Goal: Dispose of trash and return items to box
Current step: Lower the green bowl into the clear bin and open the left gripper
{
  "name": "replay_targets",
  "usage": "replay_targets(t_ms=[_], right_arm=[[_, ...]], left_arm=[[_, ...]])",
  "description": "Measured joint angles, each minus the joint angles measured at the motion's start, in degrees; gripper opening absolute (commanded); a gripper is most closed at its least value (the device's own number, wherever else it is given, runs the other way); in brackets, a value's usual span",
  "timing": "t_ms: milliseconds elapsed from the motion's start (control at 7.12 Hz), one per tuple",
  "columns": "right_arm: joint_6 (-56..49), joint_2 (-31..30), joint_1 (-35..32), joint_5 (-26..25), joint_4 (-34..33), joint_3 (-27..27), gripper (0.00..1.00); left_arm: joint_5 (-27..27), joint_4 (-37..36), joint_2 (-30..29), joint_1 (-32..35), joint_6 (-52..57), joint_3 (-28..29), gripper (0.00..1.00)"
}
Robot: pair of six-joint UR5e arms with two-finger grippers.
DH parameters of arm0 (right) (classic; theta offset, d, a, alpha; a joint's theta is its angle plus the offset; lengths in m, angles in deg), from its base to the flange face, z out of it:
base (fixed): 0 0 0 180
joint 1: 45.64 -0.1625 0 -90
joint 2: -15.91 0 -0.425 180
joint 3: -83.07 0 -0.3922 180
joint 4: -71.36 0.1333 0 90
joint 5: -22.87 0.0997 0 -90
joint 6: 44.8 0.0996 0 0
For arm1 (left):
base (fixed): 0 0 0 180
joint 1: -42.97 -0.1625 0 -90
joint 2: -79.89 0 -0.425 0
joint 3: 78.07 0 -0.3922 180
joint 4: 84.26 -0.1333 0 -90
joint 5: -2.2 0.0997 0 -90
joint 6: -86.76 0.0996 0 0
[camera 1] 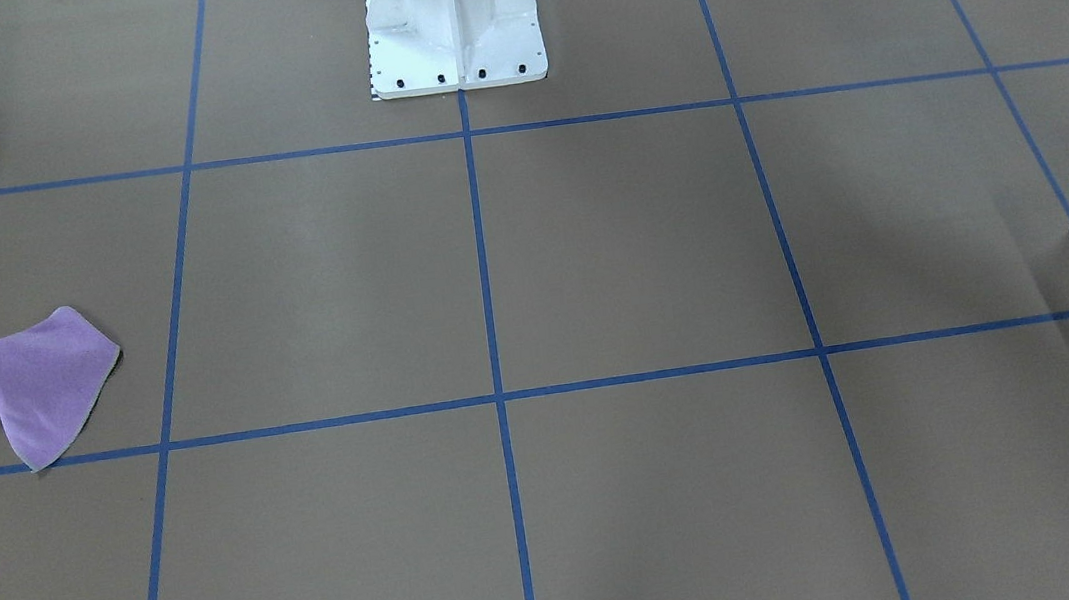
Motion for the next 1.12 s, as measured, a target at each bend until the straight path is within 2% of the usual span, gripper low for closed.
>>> replay_targets(t_ms=[140,281,421,702,842,1123], right_arm=[[0.0,0.0,0.0,0.0,0.0,0.0,1.00],[0.0,0.0,0.0,0.0,0.0,0.0,1.00],[0.0,0.0,0.0,0.0,0.0,0.0,1.00],[0.0,0.0,0.0,0.0,0.0,0.0,1.00],[0.0,0.0,0.0,0.0,0.0,0.0,1.00],[0.0,-0.1,0.0,0.0,0.0,-0.1,1.00]], left_arm=[[0.4,0.8,-0.1,-0.5,-0.8,0.7,0.12],[1.5,3.0,-0.2,-0.9,-2.3,2.2,0.17],[2.4,5.7,-0.4,-1.3,-3.7,4.0,0.38],[2.9,7.7,-0.6,-1.9,-4.9,5.5,0.45],[2.9,7.9,-0.7,-2.0,-5.0,5.7,0.59],[1.7,7.7,-1.5,-2.0,-5.1,5.0,0.68]])
